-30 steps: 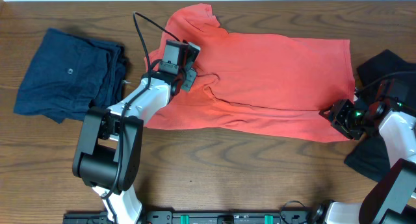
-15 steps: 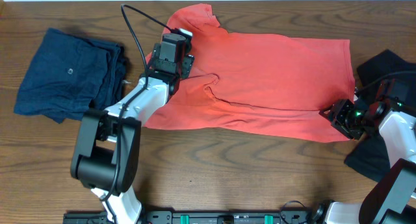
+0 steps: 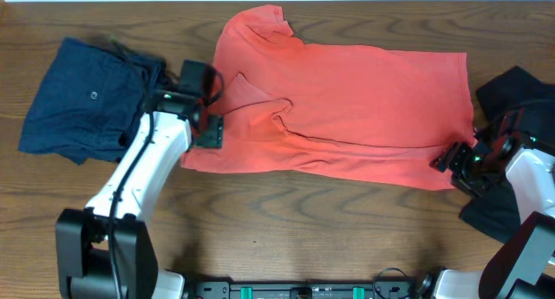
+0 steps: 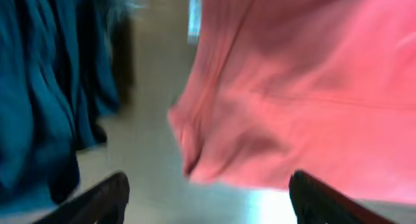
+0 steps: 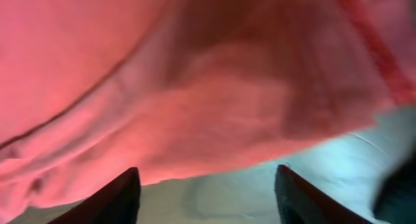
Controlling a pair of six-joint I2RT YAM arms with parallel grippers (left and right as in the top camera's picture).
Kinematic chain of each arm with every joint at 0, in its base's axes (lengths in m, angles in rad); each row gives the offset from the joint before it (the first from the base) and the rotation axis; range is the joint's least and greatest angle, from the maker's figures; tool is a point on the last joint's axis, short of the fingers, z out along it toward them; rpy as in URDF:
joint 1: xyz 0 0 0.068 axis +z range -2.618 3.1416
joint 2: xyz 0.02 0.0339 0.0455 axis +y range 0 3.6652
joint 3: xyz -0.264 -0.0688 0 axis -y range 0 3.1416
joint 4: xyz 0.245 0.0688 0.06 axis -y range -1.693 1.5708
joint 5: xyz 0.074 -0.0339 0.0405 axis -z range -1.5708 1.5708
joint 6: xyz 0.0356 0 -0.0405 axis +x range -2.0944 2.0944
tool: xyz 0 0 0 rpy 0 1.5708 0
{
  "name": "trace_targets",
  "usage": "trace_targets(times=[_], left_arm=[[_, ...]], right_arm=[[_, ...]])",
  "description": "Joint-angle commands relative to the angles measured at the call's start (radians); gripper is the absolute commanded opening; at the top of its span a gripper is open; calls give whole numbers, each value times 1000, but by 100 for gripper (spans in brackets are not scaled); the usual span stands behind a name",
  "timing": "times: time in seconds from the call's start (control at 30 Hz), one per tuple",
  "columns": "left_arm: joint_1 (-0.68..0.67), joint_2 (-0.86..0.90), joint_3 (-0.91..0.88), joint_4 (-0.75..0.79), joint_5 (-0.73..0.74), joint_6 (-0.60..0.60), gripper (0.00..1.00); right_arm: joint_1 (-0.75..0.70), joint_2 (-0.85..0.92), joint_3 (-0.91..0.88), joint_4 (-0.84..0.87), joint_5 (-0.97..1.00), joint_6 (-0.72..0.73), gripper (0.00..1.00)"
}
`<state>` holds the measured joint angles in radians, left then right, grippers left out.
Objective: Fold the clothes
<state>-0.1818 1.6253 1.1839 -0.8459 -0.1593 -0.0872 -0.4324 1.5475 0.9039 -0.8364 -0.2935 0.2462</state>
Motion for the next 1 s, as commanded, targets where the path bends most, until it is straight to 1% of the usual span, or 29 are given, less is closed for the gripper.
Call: trace_targets(times=[0.0,0.2,0.43,0.5,0.53,0.6,0.7,0.73,0.77,0.8,0.87,0.93,0.97], left_arm=[[56,25,-33,-21,63,-57,83],[132,41,-134,27,185,-38,87],[140,42,-216,128,197,-38,88],[140,42,-251,192,197,-38,88],[140,42,-270,230,197,-38,85],[140,42,-314,311,197,-38,72],[141,42,-353,359,191,-37,39],[141,42,-359,357,166,-38,27],[141,42,-362,349,138,-38,12],[142,42,-362,334,101,-39,6],[147,41,-362,308,52,-46,6],[158,41,-362,289,45,-54,6],[163,41,-362,281,46,-54,6]], right_arm=[[5,7,-18,0,114,48,70],[-6,9,-61,47,109,52,68],[-6,9,-62,58,109,52,68],[-6,8,-62,64,98,52,68],[-6,9,-62,67,94,49,68],[-6,8,-62,79,71,20,68],[-6,8,-62,103,-14,-39,68],[-6,8,-62,117,-55,-69,69],[-6,9,-62,130,-90,-94,69],[-6,8,-62,146,-132,-116,69],[-6,8,-62,161,-152,-116,68],[-6,9,-62,168,-143,-108,64],[-6,9,-62,166,-108,-77,62]])
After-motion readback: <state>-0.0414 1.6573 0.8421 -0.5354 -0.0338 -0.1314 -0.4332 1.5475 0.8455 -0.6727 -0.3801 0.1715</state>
